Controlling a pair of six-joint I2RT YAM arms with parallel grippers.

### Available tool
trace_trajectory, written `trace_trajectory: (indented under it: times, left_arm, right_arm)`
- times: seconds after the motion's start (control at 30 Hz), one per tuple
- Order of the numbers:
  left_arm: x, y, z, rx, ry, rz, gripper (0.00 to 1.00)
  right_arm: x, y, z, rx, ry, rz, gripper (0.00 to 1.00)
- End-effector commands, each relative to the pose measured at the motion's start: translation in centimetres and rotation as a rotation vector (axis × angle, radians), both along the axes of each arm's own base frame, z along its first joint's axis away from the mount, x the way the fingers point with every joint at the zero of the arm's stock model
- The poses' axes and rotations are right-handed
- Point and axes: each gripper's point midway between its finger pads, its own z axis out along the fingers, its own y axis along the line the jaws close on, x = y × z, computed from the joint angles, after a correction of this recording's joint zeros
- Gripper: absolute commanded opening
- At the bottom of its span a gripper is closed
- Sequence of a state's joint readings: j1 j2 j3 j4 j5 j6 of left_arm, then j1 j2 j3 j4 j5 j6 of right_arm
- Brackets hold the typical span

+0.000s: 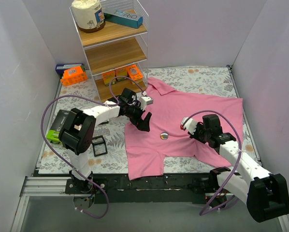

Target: Remove the brooch from the garment

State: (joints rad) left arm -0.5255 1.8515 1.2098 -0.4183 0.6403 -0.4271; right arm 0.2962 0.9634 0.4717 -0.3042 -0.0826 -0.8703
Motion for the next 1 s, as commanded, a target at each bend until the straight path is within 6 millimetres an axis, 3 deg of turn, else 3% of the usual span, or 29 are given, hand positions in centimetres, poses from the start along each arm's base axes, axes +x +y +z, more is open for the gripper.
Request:
trace_trajectory:
  times: [0.0, 0.2, 0.4, 0.47, 0.7, 0.8, 0.97]
  left_arm:
    - [-0.1, -0.4, 1.2, -0.037, -0.017, -0.018, 0.93]
    - [-0.1, -0.4, 1.2, -0.037, -0.020, -0.019, 0.93]
    - [-0.2, -0.7, 1.7, -0.064, -0.029, -0.036, 0.92]
    - [-0.1, -1.1, 2.4, -0.095, -0.046, -0.053, 0.92]
    - [1.7, -5.2, 8.2, -0.320, -0.163, -0.095, 0.90]
    - [2.3, -7.0, 9.3, -0.384, -0.191, -0.112, 0.89]
    - [2.3, -10.2, 9.0, -0.494, -0.144, -0.066, 0.86]
  right_arm:
    - [1.2, -0.3, 1.2, 0.043, 0.008, -0.144, 0.22]
    - [1.6, 0.2, 1.0, 0.087, 0.027, -0.182, 0.22]
    - [1.6, 0.6, 1.8, 0.113, 0.039, -0.180, 0.01]
    - [1.8, 2.0, 3.0, 0.180, 0.037, -0.151, 0.01]
    - [1.5, 5.5, 6.3, 0.390, 0.084, -0.117, 0.01]
    - [1.2, 6.1, 6.5, 0.422, 0.112, -0.111, 0.01]
    - [0.4, 6.2, 5.6, 0.421, 0.173, -0.114, 0.01]
